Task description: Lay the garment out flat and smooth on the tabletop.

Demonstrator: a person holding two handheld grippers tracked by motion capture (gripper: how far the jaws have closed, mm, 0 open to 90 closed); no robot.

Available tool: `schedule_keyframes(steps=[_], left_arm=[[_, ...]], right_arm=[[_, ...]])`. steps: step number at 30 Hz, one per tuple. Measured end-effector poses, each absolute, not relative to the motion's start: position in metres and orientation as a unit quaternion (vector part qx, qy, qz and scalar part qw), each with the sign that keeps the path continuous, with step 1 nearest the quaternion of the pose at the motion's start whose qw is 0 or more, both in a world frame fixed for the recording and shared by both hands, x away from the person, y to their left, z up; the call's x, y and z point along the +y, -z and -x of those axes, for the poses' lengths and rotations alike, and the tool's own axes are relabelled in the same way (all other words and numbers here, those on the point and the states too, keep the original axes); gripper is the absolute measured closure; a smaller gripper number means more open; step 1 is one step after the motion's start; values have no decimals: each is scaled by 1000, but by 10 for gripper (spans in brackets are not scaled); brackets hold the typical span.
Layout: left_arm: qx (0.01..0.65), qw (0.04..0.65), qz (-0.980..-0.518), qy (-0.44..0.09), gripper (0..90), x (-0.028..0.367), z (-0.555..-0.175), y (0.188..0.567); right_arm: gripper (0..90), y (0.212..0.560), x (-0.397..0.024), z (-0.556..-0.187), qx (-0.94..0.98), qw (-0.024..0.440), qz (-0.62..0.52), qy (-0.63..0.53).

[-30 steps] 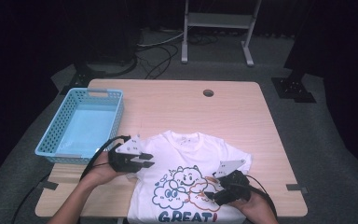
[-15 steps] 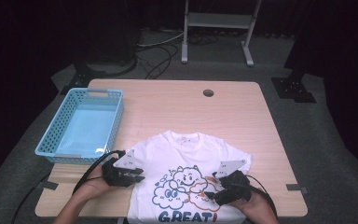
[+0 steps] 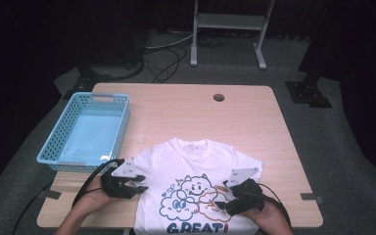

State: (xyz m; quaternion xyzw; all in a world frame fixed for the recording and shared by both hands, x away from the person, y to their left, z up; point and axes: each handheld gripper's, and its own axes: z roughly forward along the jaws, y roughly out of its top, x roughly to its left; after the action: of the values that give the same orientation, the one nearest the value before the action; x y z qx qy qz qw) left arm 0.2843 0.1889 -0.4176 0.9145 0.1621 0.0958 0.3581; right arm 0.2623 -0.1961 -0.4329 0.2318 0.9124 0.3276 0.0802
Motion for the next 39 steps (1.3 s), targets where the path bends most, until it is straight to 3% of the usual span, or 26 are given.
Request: schedule_keyframes(steps=[3, 11, 20, 29, 39], left_arm=[[154, 385, -905, -95, 546, 182, -275, 416], [145, 382, -909, -88, 449, 159, -261, 428], [165, 366, -912, -87, 420, 151, -272, 432], [196, 369, -902, -109, 378, 138, -307, 427], [240, 340, -904, -95, 335, 141, -329, 430]], right_arm=[[236, 432, -199, -261, 911, 75, -237, -328], [187, 424, -223, -256, 901, 105, -253, -337], [188, 414, -215, -296, 893, 127, -273, -334], [198, 420, -195, -346, 895, 114, -293, -318], [181, 430, -207, -365, 900, 85, -300, -306]])
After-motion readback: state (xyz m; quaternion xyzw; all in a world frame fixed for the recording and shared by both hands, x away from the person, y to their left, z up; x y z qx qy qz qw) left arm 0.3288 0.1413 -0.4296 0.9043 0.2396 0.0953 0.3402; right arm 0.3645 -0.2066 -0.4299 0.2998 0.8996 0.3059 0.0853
